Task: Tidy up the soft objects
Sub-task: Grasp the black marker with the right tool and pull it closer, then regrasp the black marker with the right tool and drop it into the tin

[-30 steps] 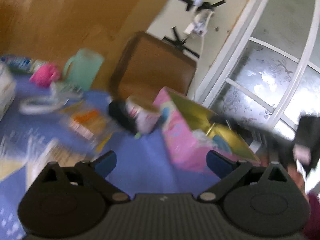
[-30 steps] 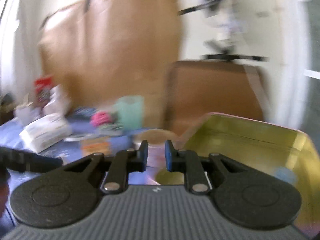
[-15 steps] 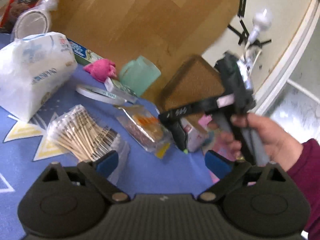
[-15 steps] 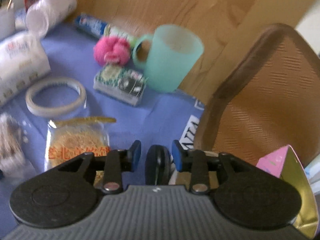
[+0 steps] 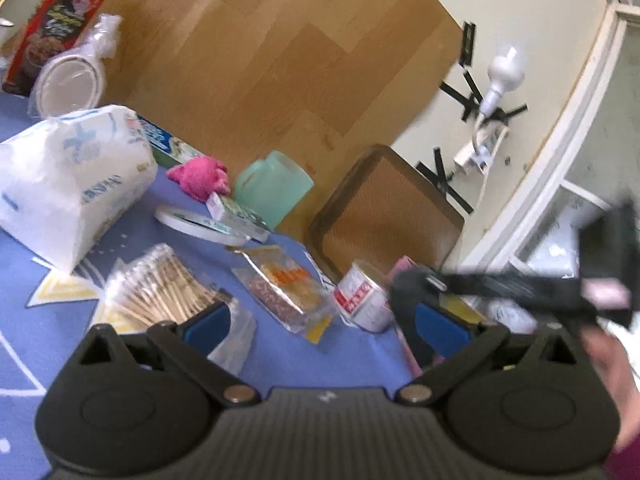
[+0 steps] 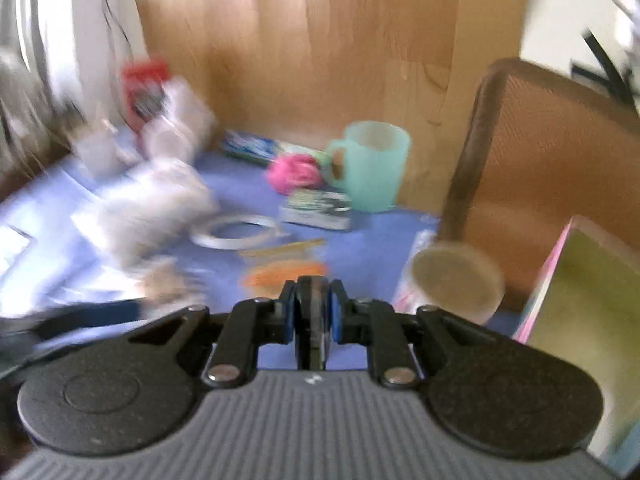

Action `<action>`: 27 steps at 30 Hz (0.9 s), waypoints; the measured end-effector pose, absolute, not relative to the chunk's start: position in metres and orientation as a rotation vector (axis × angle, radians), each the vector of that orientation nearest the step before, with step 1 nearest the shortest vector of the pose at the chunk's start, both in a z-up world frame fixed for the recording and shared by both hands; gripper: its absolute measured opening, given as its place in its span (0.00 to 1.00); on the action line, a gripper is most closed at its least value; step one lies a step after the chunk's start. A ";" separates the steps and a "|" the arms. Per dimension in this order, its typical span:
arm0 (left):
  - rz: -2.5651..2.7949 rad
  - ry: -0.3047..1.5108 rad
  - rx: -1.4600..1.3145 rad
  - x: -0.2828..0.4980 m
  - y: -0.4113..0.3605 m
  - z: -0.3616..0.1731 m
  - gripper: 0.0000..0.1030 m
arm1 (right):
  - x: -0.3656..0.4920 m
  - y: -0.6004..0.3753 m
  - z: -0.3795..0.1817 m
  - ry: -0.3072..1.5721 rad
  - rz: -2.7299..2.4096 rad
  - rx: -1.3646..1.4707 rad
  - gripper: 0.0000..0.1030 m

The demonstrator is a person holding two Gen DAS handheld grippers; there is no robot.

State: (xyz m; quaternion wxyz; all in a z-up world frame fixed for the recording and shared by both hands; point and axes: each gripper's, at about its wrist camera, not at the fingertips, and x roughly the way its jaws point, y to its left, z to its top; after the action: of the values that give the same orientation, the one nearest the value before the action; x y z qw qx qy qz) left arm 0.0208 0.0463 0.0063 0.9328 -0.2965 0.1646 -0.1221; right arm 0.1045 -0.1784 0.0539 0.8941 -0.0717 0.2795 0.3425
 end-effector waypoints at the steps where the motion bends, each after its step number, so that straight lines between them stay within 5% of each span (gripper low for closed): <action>1: -0.242 0.335 -0.620 0.021 0.049 0.006 0.99 | 0.091 -0.188 0.050 0.587 0.744 -0.080 0.19; 9: -0.251 0.372 -0.588 0.023 0.043 0.007 0.99 | 0.052 -0.212 -0.009 0.736 0.809 0.125 0.24; 12: -0.268 0.375 -0.528 0.019 0.033 0.010 0.99 | 0.045 -0.222 -0.011 0.644 0.664 0.104 0.49; 17: -0.316 0.418 -0.497 0.014 0.022 0.012 0.99 | 0.013 -0.247 -0.020 0.534 0.642 0.191 0.49; 22: -0.386 0.510 -0.509 0.013 0.005 0.009 0.95 | -0.025 -0.233 -0.031 0.479 0.683 0.011 0.61; 27: -0.439 0.632 -0.478 0.016 -0.019 0.008 0.85 | -0.025 -0.213 -0.047 0.464 0.625 -0.145 0.62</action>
State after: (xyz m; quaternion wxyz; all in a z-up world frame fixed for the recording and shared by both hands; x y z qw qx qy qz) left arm 0.0156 -0.0194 0.0077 0.8991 -0.2311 0.3054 -0.2121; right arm -0.0253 -0.2129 -0.0470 0.9227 -0.0706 0.2261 0.3042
